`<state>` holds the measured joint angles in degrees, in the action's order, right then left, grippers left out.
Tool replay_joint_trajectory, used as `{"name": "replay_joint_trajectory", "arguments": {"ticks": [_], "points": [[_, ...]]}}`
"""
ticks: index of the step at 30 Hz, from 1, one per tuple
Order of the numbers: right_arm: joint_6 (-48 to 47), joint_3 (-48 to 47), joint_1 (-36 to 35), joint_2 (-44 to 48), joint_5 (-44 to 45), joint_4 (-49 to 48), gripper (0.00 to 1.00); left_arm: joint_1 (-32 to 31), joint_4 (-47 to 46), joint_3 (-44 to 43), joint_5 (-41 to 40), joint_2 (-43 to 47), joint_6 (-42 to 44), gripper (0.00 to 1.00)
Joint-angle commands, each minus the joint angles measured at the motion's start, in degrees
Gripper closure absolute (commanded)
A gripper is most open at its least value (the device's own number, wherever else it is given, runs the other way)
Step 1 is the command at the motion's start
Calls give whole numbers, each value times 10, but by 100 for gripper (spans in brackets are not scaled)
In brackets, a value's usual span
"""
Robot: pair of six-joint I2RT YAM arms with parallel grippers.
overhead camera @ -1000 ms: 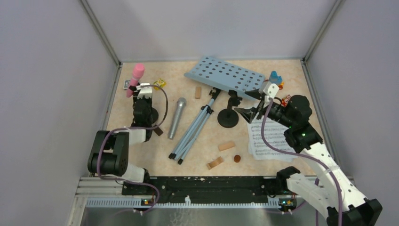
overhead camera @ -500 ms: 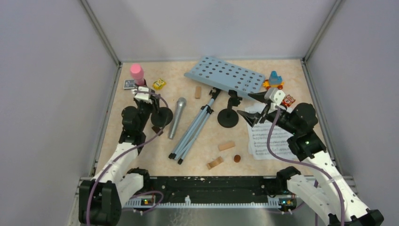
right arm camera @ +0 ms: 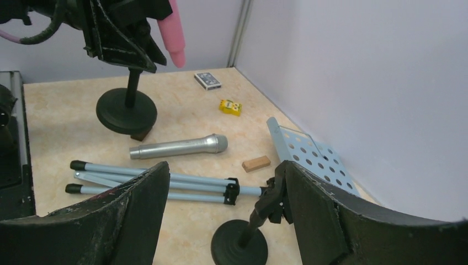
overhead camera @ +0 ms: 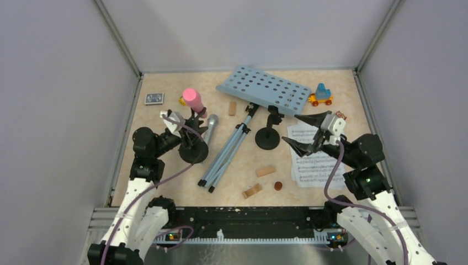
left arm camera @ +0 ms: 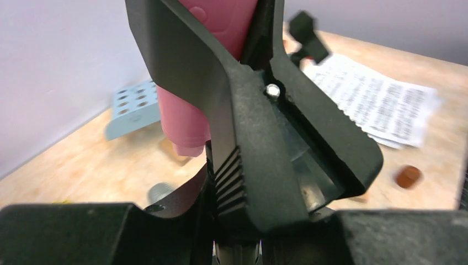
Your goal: Pack up the instrument practice props
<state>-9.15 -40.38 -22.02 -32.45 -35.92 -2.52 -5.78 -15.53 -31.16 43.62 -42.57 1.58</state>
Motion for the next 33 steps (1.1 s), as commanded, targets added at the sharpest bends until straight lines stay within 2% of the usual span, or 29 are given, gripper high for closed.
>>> {"name": "replay_joint_trajectory", "arguments": {"ticks": [1, 6, 10, 15, 20, 24, 33], "points": [[18, 12, -4, 29, -55, -32, 24, -7, -55, -15, 177, 20, -22, 100], [21, 9, -3, 43, -107, -28, 24, -47, -139, 18, 204, 39, -72, 100], [23, 16, -3, 58, -105, -32, 24, -137, -159, 22, 181, 25, -56, 100], [28, 22, -4, 71, -101, -26, 24, -249, -251, 44, 129, -25, -47, 100], [25, 26, -4, 81, -90, -13, 24, -329, -313, 40, 84, -116, -20, 100], [18, 26, -4, 85, -87, 1, 24, -354, -366, 22, 82, -208, 22, 100], [-15, 20, -3, 103, -81, 51, 24, -355, -474, -26, 132, -393, 107, 100]]}}
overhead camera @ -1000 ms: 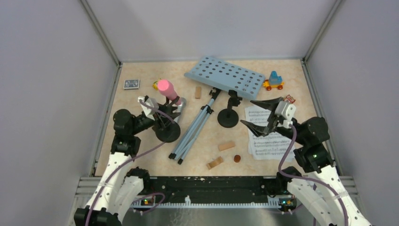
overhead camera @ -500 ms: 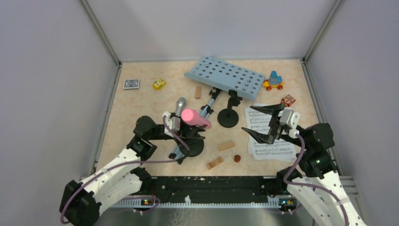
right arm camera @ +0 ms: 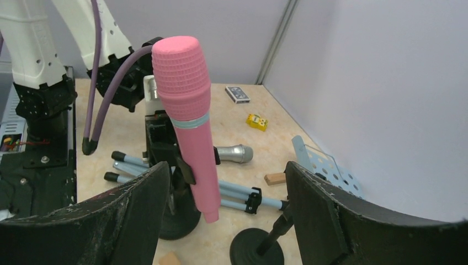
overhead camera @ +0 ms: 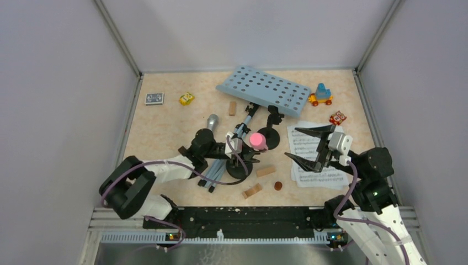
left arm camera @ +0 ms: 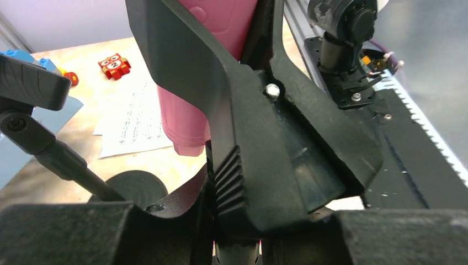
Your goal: Pack up the instrument practice props
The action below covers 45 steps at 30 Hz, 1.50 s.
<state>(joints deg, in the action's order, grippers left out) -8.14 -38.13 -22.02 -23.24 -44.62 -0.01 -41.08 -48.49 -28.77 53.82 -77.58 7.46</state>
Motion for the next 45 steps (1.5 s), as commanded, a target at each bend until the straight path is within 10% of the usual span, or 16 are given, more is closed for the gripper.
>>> {"name": "replay_joint_trajectory", "arguments": {"ticks": [1, 22, 37, 45], "points": [[-29, -4, -3, 12, 8, 32, 24, -2, -153, -58, 35, -60, 46, 100], [-63, -9, -3, 22, 18, 79, 23, -30, -461, -68, 70, -256, -154, 96], [-71, -18, -4, 20, 9, 97, 23, -30, -379, 0, -2, -202, -99, 3], [-80, -31, -4, 0, -44, 122, 23, -30, -372, 57, -75, -144, -117, 1]]}}
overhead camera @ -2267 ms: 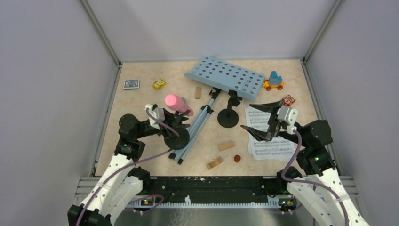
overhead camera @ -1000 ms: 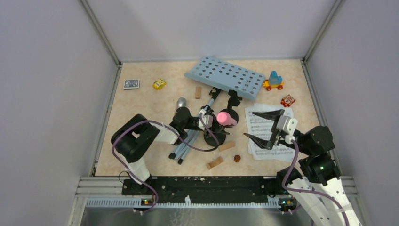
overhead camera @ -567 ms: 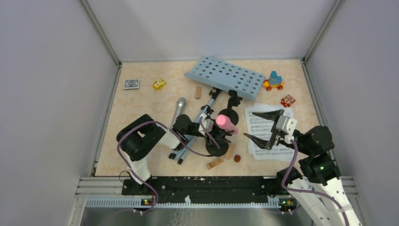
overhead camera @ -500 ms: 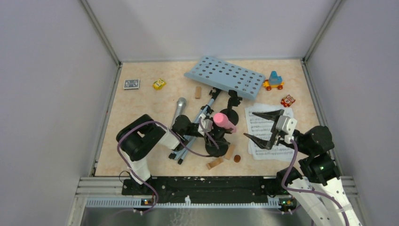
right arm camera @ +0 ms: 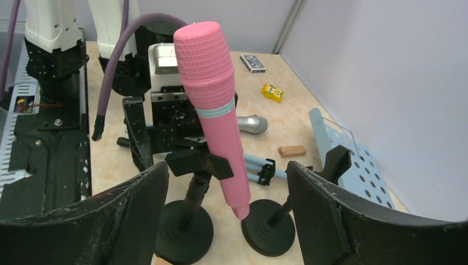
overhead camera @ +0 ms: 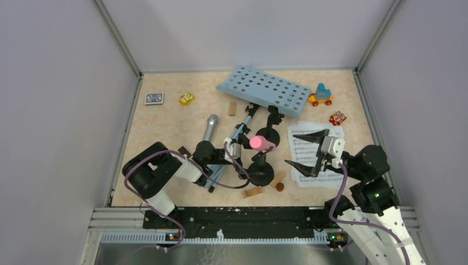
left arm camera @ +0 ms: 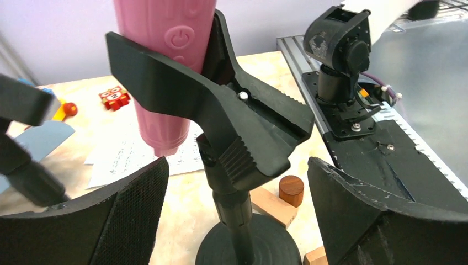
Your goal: Pack up the instrument practice props
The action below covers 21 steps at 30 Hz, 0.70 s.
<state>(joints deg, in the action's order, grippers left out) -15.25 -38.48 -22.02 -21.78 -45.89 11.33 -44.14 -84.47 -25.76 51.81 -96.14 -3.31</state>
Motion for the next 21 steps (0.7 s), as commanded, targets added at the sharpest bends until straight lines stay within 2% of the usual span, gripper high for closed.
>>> {"name": "replay_joint_trajectory", "arguments": {"ticks": [1, 5, 7, 9, 11, 14, 18, 21], "points": [[-11, -27, -4, -16, -33, 11, 23, 0, -9, 35, -70, 52, -16, 1], [-28, -30, -4, -27, -44, 19, 23, -13, 54, 55, -125, 109, -37, 1], [-34, -33, -3, -37, -52, 21, 23, -36, 153, 42, -184, 151, -33, 1], [-37, -35, -3, -46, -59, 21, 23, -82, 297, 14, -245, 194, 8, 1], [-38, -34, -4, -51, -60, 19, 23, -130, 384, -1, -318, 227, 27, 1], [-32, -27, -4, -52, -58, 4, 23, -169, 425, 4, -420, 269, -13, 1], [-16, -18, -4, -52, -59, -19, 23, -198, 435, 20, -561, 313, -86, 1], [-9, -13, -4, -56, -64, -31, 23, -212, 434, 18, -622, 318, -132, 1]]}}
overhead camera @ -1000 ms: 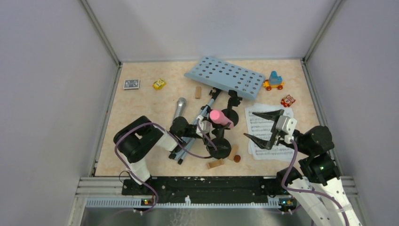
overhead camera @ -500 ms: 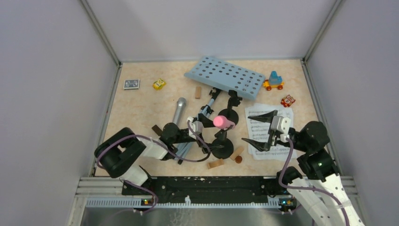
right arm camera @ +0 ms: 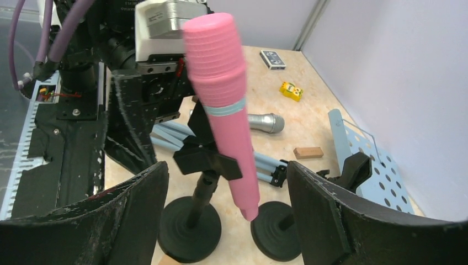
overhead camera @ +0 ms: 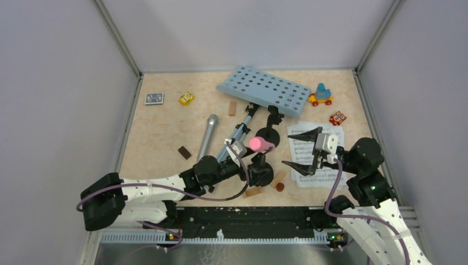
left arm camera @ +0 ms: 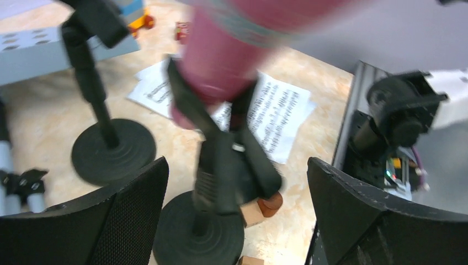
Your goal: Pack up the instrument practice props
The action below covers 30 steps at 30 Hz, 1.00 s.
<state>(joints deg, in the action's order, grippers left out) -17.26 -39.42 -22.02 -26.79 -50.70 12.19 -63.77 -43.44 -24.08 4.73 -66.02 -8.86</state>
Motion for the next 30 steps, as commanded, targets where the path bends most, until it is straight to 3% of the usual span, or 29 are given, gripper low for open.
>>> {"name": "replay_joint_trajectory", "arguments": {"ticks": [1, 6, 12, 22, 28, 30], "points": [[11, -4, -4, -9, -19, -43, 23, -22, 25, -4, -167, 14, -86, 1], [-2, -15, -4, -47, -46, -60, 26, -44, 39, -48, -221, -23, -94, 1], [57, -12, -10, -111, -73, -163, 32, -59, 38, -54, -260, -35, -96, 1], [-48, -18, -145, -178, 74, -146, 27, -64, 23, -23, -258, -10, -105, 1], [-27, 11, -151, -194, 131, -259, 33, -65, 17, -15, -235, -3, -96, 1], [-30, 8, -153, -203, 128, -262, 40, -65, 14, -13, -233, -1, -95, 1]]}}
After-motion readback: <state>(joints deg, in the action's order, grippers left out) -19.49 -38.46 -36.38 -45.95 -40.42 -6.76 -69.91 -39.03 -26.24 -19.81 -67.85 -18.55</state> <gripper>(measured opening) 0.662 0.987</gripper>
